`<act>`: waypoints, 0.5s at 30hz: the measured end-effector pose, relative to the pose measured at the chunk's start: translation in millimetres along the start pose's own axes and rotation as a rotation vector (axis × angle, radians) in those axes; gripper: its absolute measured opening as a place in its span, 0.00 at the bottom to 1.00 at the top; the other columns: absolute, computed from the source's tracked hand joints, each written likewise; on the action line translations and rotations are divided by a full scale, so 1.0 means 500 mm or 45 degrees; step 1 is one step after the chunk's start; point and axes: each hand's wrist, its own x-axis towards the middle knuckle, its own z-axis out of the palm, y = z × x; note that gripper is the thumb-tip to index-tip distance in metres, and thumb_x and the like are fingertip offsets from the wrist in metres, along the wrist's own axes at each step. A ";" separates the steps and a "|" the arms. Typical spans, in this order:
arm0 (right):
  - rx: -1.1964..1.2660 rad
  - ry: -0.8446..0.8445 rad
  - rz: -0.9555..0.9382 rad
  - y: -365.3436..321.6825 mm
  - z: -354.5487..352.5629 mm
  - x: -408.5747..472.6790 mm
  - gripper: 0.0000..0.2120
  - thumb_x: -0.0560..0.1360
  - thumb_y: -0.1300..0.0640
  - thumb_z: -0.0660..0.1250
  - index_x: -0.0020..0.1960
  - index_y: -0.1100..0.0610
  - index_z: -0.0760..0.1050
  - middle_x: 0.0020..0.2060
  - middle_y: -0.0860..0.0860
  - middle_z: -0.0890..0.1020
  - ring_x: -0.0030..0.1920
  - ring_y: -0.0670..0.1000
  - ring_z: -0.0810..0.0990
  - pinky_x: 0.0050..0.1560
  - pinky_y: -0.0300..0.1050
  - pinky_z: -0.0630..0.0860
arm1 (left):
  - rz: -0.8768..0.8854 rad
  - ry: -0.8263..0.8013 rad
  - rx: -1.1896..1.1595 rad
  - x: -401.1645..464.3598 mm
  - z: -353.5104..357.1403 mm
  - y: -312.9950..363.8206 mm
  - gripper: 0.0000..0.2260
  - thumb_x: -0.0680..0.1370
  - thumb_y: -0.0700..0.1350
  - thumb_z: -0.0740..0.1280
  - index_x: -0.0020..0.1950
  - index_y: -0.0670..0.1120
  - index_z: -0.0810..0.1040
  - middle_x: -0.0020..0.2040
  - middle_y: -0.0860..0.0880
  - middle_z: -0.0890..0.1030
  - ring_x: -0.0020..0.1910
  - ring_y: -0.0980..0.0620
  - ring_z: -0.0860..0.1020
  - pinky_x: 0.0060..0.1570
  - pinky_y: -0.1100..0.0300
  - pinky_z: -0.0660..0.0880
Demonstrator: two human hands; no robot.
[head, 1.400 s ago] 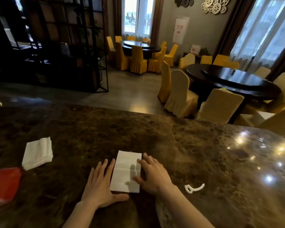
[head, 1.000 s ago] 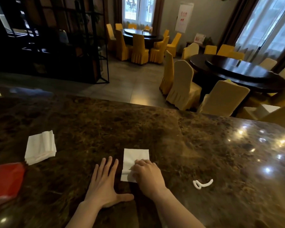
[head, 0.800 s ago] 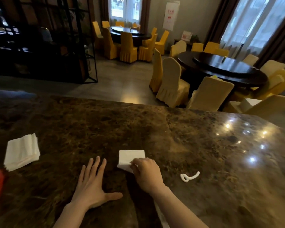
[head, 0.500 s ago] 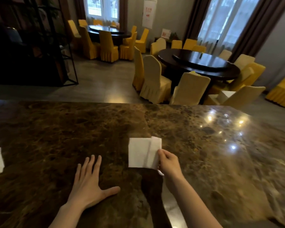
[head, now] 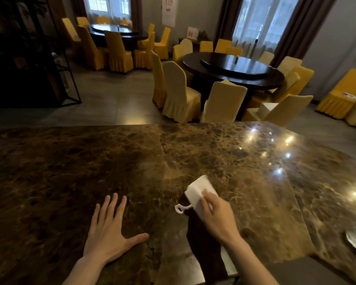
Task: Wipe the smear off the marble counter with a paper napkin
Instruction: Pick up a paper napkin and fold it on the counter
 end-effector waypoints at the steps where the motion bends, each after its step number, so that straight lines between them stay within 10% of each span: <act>1: -0.024 -0.113 -0.011 -0.002 0.017 -0.006 0.12 0.83 0.55 0.63 0.57 0.60 0.82 0.63 0.57 0.82 0.63 0.57 0.79 0.60 0.54 0.75 | 0.000 0.009 -0.003 0.000 0.002 -0.001 0.63 0.56 0.91 0.44 0.79 0.55 0.29 0.81 0.51 0.30 0.79 0.51 0.28 0.82 0.44 0.34; 8: -0.401 -0.379 -0.081 0.019 0.076 -0.034 0.36 0.80 0.29 0.49 0.82 0.44 0.49 0.82 0.47 0.44 0.81 0.51 0.38 0.81 0.52 0.44 | 0.001 0.083 0.007 0.001 0.014 -0.004 0.62 0.58 0.91 0.45 0.80 0.55 0.31 0.82 0.51 0.32 0.80 0.51 0.29 0.82 0.44 0.35; 15: -0.616 -0.413 -0.236 0.027 0.133 -0.069 0.33 0.80 0.29 0.38 0.80 0.40 0.37 0.81 0.50 0.36 0.79 0.55 0.30 0.80 0.57 0.37 | -0.003 0.092 0.003 0.002 0.018 -0.005 0.62 0.58 0.90 0.46 0.81 0.55 0.33 0.83 0.51 0.33 0.80 0.52 0.29 0.82 0.45 0.35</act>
